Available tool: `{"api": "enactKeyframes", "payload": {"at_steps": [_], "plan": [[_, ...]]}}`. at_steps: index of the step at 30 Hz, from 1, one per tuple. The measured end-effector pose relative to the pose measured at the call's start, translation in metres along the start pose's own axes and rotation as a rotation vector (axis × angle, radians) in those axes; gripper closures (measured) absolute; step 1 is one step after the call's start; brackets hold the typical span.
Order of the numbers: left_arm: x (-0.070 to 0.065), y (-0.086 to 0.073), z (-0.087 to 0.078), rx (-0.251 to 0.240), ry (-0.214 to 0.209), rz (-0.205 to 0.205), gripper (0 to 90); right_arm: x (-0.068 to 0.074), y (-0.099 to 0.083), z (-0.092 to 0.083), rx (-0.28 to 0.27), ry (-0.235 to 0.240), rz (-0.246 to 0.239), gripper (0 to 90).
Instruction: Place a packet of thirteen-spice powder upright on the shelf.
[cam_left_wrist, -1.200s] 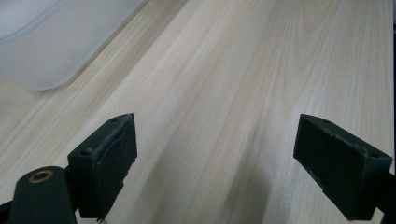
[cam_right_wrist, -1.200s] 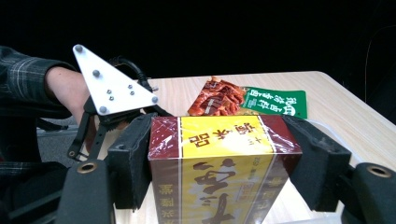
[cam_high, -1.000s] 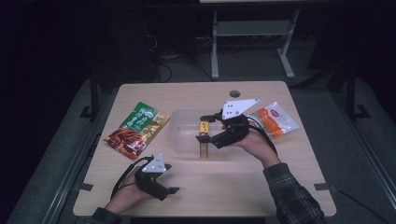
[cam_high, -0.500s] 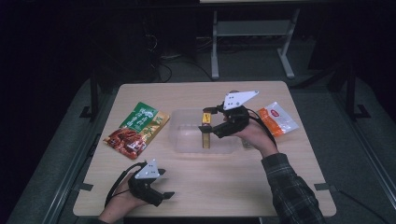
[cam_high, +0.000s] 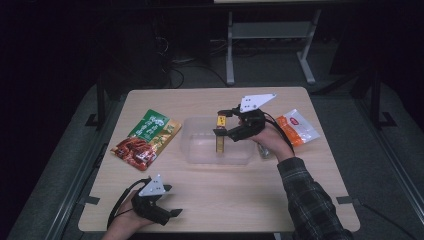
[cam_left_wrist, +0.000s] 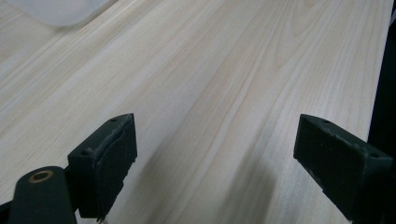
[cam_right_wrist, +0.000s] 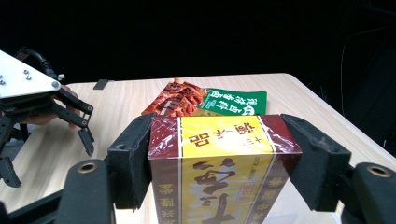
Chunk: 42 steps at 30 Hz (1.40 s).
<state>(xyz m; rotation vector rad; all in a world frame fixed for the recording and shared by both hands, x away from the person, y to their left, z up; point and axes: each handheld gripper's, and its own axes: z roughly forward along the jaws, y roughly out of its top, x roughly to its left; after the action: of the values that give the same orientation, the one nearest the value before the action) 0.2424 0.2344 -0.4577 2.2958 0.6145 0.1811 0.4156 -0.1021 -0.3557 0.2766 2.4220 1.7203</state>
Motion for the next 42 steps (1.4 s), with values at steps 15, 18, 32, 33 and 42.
{"api": "enactKeyframes", "payload": {"at_steps": [15, 18, 32, 33, 42], "plan": [[-0.003, -0.007, -0.006, -0.001, 0.019, -0.026, 12.8, -0.013, -0.005, 0.004, 0.002, 0.017, -0.006, 30.1], [-0.003, -0.008, -0.006, 0.002, 0.022, -0.024, 12.8, -0.014, -0.005, 0.006, 0.001, 0.023, -0.011, 30.1], [-0.004, -0.009, -0.007, -0.001, 0.025, -0.033, 12.8, -0.016, -0.009, 0.010, 0.029, 0.041, -0.021, 30.1], [-0.004, -0.009, -0.007, -0.001, 0.024, -0.035, 12.8, -0.016, -0.009, 0.010, 0.033, 0.039, -0.022, 30.1], [-0.004, -0.010, -0.007, -0.002, 0.023, -0.033, 12.8, -0.017, -0.017, 0.019, 0.082, 0.054, -0.031, 29.8]]}}
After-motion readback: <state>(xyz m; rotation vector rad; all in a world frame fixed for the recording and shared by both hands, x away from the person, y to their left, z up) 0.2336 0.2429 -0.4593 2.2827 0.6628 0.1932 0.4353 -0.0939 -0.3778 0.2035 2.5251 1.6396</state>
